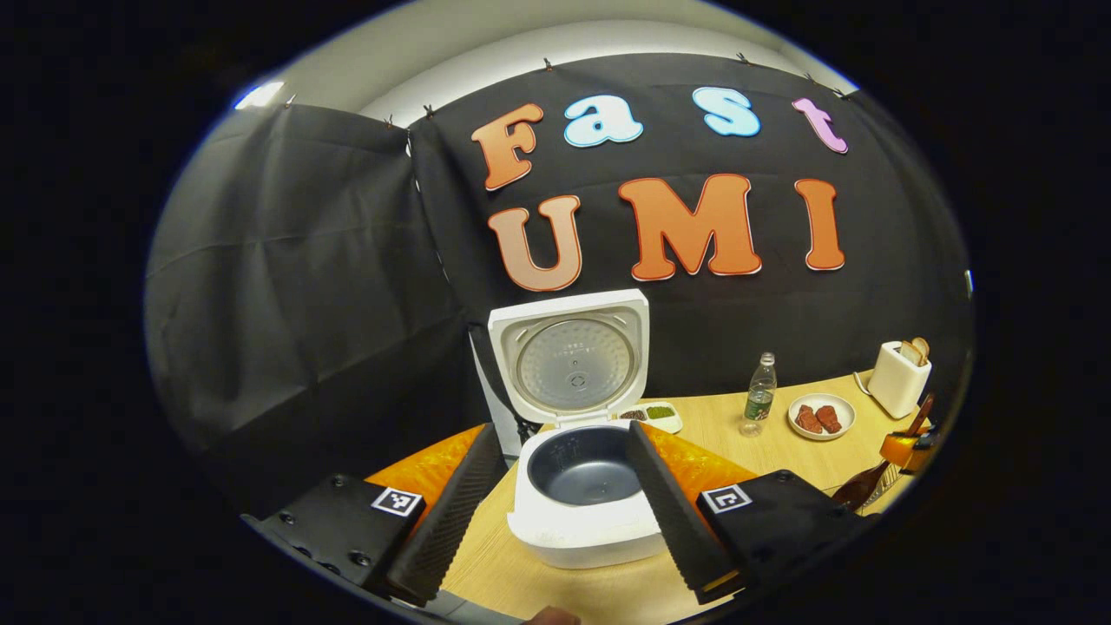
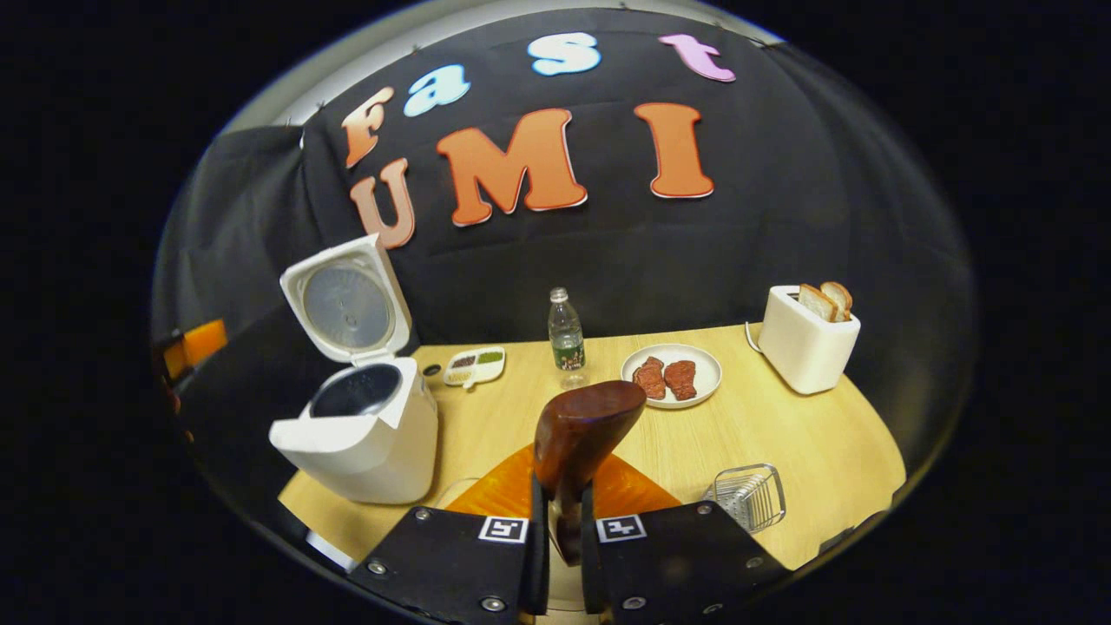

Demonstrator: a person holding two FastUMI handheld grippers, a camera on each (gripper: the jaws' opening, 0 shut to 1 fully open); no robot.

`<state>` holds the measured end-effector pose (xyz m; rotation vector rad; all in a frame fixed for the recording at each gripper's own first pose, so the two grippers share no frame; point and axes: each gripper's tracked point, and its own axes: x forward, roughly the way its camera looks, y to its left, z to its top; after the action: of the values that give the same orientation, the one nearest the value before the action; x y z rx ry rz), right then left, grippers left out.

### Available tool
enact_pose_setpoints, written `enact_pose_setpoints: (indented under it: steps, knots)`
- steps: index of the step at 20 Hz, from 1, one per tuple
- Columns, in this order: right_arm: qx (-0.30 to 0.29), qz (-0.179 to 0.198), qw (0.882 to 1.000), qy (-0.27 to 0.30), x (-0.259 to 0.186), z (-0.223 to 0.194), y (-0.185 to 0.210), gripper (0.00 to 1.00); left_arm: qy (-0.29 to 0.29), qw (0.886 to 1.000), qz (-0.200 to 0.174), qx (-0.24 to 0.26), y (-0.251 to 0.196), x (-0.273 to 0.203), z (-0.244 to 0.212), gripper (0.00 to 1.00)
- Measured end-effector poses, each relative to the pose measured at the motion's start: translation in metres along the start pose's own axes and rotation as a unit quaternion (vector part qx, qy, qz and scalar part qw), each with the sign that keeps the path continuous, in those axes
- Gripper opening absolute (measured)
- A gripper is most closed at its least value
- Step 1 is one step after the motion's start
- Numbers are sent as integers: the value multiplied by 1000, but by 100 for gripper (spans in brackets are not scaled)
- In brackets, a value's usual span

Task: Close the left gripper, press the button to open the rice cooker; take a wooden spoon from the chopstick holder with the right hand, scoop a spoonful of rice and pour it into the rice cooker, then put the wooden spoon back into the chopstick holder.

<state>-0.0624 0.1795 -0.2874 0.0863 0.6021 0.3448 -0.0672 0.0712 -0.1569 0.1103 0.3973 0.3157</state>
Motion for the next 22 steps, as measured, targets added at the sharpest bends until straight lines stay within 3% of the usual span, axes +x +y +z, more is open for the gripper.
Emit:
enact_pose_setpoints:
  steps: [2, 3, 5, 6, 8, 10, 16, 18, 20, 21, 22]
  knots:
    - [-30, -19, 999, -2, 10, -8, -1, 15, 14, 1000, 3, -7, 5, -1, -9, 100]
    - [-40, -30, 999, 3, 15, -14, -3, 10, 17, 1000, 8, -6, 12, -2, -13, 96]
    - [-51, -39, 998, 8, 21, -26, -1, 10, 22, 1000, 15, -5, 19, -2, -19, 96]
    - [-59, -47, 997, 11, 24, -32, -3, 15, 26, 1000, 17, -5, 21, -2, -22, 96]
    - [-83, -65, 994, 1, 29, -37, -6, 13, 33, 999, 18, -3, 24, 1, -27, 100]
    - [-114, -79, 990, -20, 31, -36, -8, 13, 39, 999, 16, -5, 23, 5, -30, 96]
    - [-127, -45, 990, -36, 35, -54, 23, 12, 56, 998, 3, 3, 10, 12, -36, 100]
    - [-124, -21, 992, -21, 34, -73, 40, 12, 58, 998, 3, 13, 10, 15, -38, 96]
    - [-112, 0, 994, -7, 31, -88, 55, 13, 63, 998, 4, 15, 12, 13, -41, 100]
    - [-108, 0, 994, -12, 31, -86, 58, 12, 66, 998, 4, 15, 13, 15, -42, 96]
    - [-98, 2, 995, 1, 32, -91, 58, 13, 69, 997, 4, 16, 14, 16, -44, 100]
